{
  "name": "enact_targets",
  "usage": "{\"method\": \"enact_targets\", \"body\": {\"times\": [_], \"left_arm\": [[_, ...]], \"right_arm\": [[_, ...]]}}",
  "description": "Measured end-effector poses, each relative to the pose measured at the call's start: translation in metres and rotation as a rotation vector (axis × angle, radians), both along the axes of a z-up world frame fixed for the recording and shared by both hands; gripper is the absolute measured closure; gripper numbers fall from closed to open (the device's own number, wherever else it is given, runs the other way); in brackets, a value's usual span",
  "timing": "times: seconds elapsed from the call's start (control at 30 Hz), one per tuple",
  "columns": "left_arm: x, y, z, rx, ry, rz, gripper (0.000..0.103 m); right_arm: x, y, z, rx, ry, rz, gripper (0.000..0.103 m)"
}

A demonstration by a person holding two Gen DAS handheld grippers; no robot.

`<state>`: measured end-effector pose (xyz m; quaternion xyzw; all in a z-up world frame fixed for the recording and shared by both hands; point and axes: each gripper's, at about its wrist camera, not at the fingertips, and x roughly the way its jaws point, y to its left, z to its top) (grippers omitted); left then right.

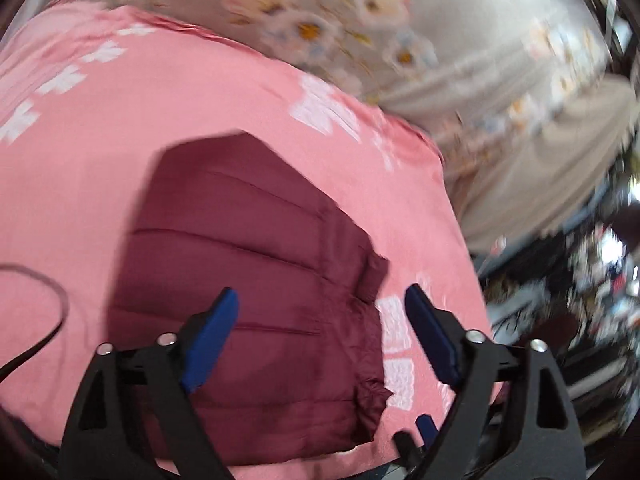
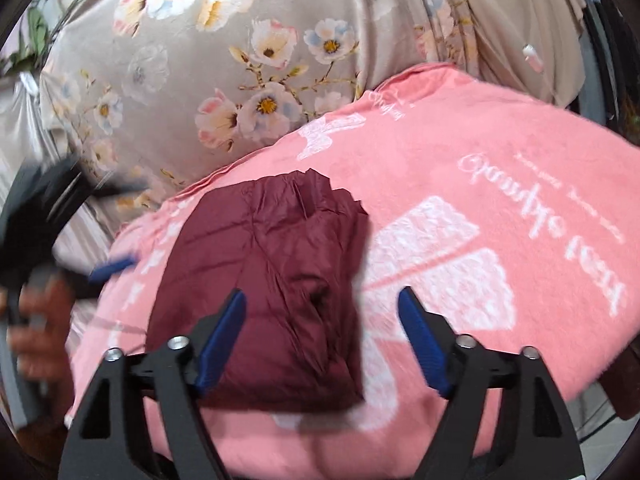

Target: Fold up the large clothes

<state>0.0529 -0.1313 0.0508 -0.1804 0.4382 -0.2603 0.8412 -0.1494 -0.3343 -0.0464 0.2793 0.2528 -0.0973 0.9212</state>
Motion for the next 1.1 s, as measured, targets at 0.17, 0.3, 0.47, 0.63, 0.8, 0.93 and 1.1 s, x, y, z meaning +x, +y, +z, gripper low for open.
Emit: {"method": "enact_targets", "body": {"times": [0.17, 0.3, 0.47, 0.63, 0.8, 0.93, 1.1], "left_arm": [[0.025, 0.068, -0.039, -0.019, 0.122, 0.115, 0.017], [0.039, 0.077, -0.089, -0.043, 0.242, 0.076, 0.017], [0.047, 0.069, -0.123, -0.091, 0.303, 0.007, 0.011], [0.05, 0.066, -0.129, -0.156, 0.298, -0.082, 0.034], [0.037, 0.069, -0.093, -0.183, 0.212, -0.131, 0.069], [0.013, 0.07, -0.029, -0.216, 0.073, -0.188, 0.072], [-0.029, 0.087, 0.067, -0.294, -0.145, -0.233, 0.072]], "right_arm": [[0.04, -0.002, -0.031, 0.064, 0.104, 0.023, 0.024], [0.052, -0.003, -0.055, 0.15, 0.135, 0.055, 0.023], [0.068, 0.0, -0.068, 0.227, 0.128, 0.09, 0.021], [0.08, 0.014, -0.06, 0.236, 0.101, 0.142, 0.071], [0.065, 0.03, -0.002, 0.129, -0.019, 0.138, 0.085], [0.035, 0.041, 0.069, 0.014, -0.163, 0.144, 0.086], [-0.005, 0.069, 0.167, -0.167, -0.356, 0.167, 0.086]]}}
